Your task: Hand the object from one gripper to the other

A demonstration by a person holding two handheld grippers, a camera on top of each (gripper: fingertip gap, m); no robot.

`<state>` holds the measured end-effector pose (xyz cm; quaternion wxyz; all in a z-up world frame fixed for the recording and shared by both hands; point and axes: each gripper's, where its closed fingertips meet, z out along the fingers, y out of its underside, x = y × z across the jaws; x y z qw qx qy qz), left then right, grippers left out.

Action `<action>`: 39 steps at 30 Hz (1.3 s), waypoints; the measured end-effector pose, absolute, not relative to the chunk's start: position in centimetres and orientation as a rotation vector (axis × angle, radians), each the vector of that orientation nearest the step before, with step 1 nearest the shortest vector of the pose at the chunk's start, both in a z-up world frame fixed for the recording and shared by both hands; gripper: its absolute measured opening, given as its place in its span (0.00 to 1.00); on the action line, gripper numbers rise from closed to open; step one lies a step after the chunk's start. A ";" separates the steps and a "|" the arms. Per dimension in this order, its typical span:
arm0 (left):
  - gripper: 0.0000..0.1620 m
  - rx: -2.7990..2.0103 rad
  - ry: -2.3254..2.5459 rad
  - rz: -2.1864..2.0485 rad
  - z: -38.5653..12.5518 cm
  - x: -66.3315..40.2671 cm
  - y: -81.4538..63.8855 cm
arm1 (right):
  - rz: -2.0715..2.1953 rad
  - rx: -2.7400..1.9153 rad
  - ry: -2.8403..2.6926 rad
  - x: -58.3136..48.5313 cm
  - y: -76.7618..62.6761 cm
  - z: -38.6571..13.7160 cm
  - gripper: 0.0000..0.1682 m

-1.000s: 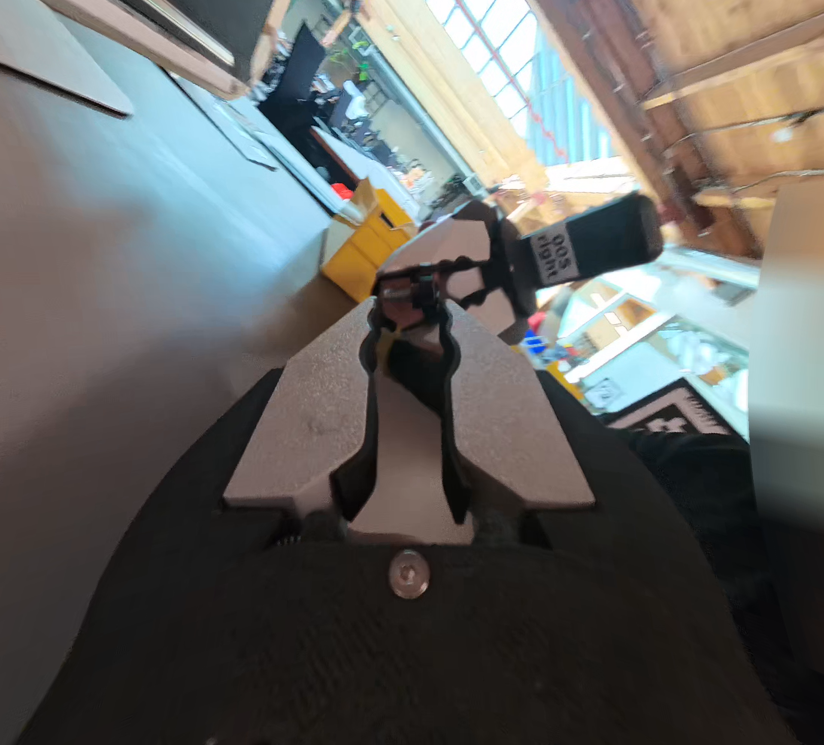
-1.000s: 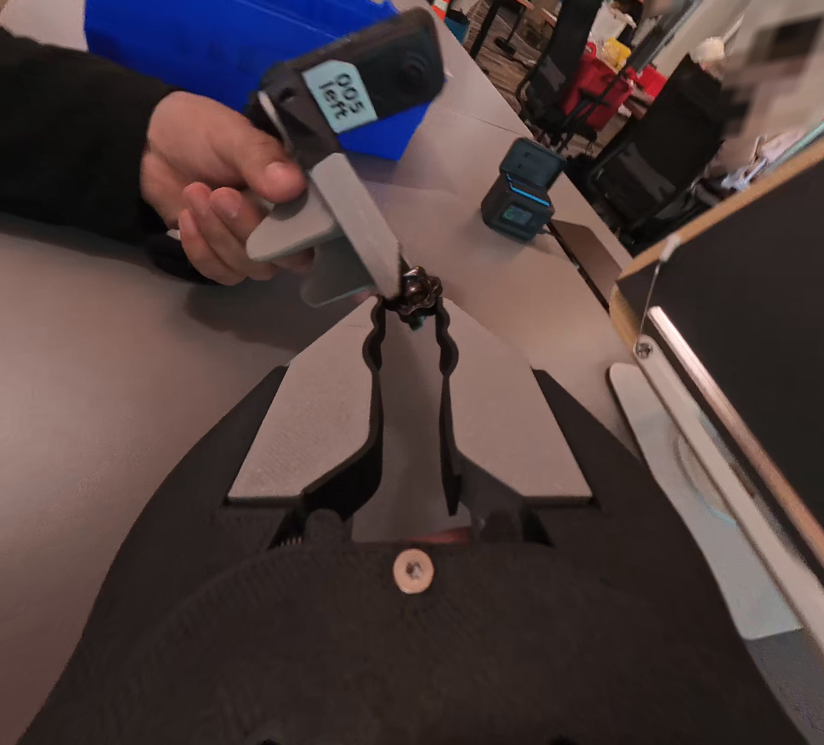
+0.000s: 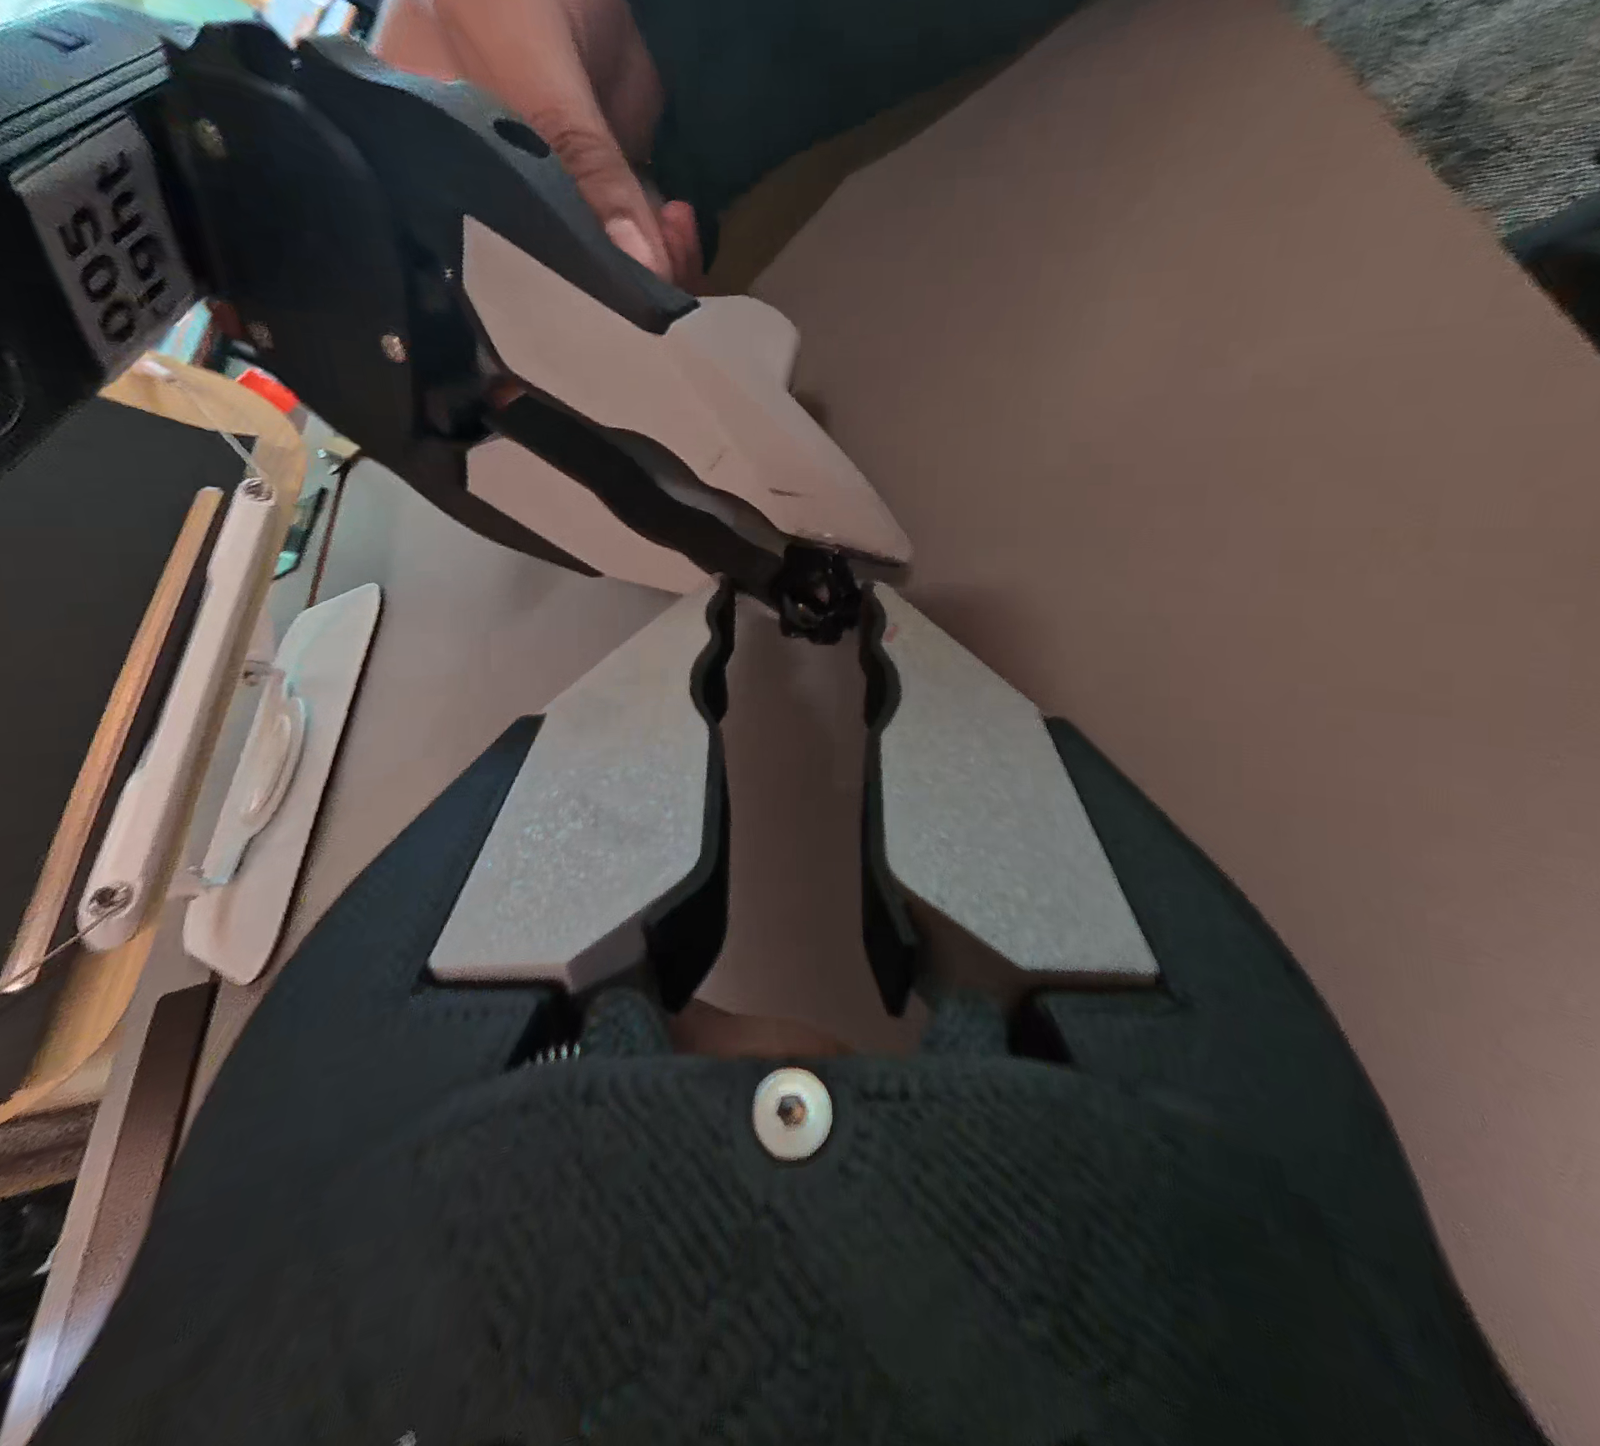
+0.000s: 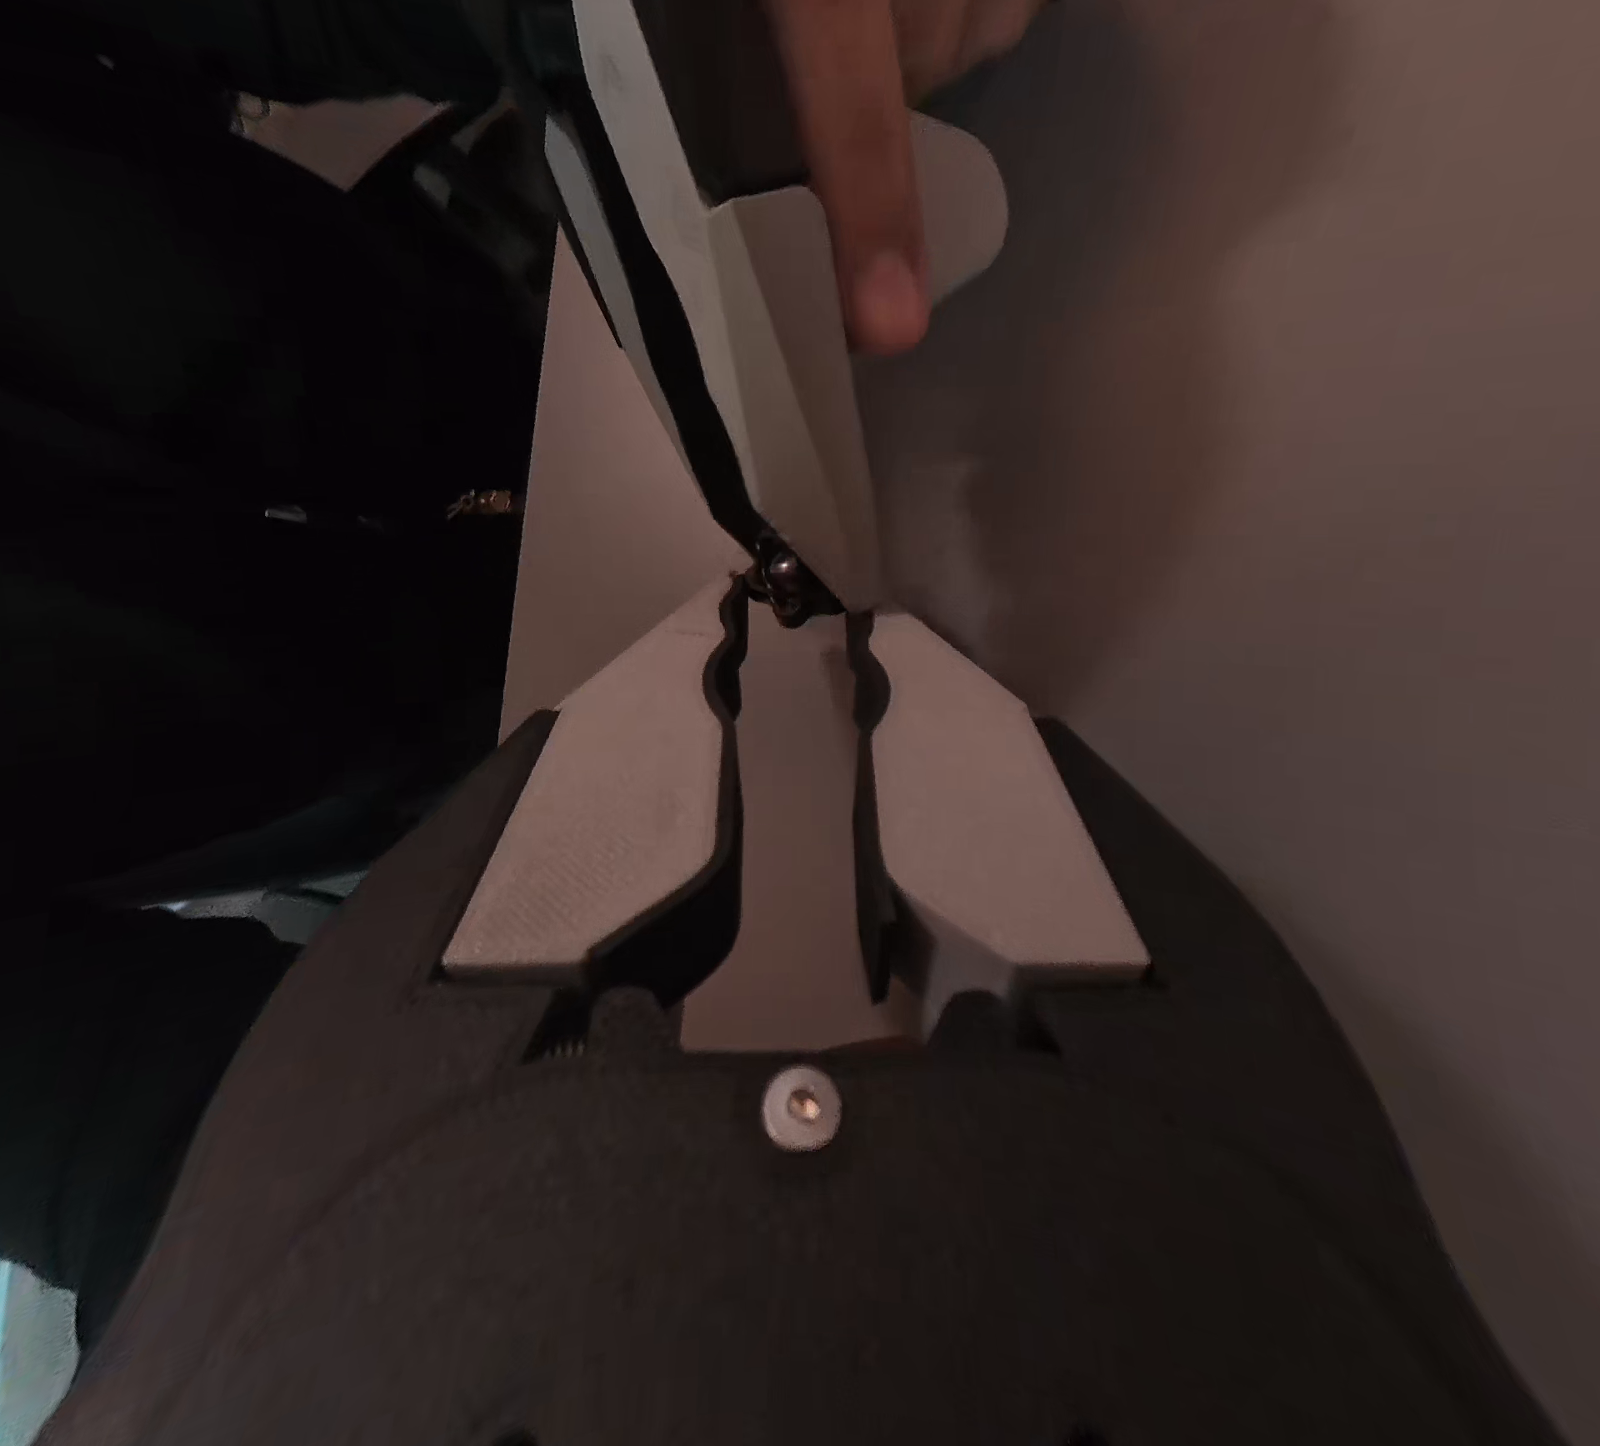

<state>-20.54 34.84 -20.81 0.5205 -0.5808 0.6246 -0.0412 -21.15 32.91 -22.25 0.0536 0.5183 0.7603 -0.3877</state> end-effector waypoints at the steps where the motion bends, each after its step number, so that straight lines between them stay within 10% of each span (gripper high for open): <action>1: 0.15 -1.392 1.510 -0.120 -21.0 -20.4 34.6 | -1.162 1.561 2.304 -20.9 32.7 -22.5 0.11; 20: 0.09 -1.260 0.742 0.240 -10.3 -28.2 41.5 | -1.951 1.940 2.006 -25.3 39.9 -14.2 0.11; 39: 0.08 -1.250 0.816 0.779 -11.4 -29.4 43.3 | -2.299 2.186 1.692 -29.6 41.8 -11.9 0.14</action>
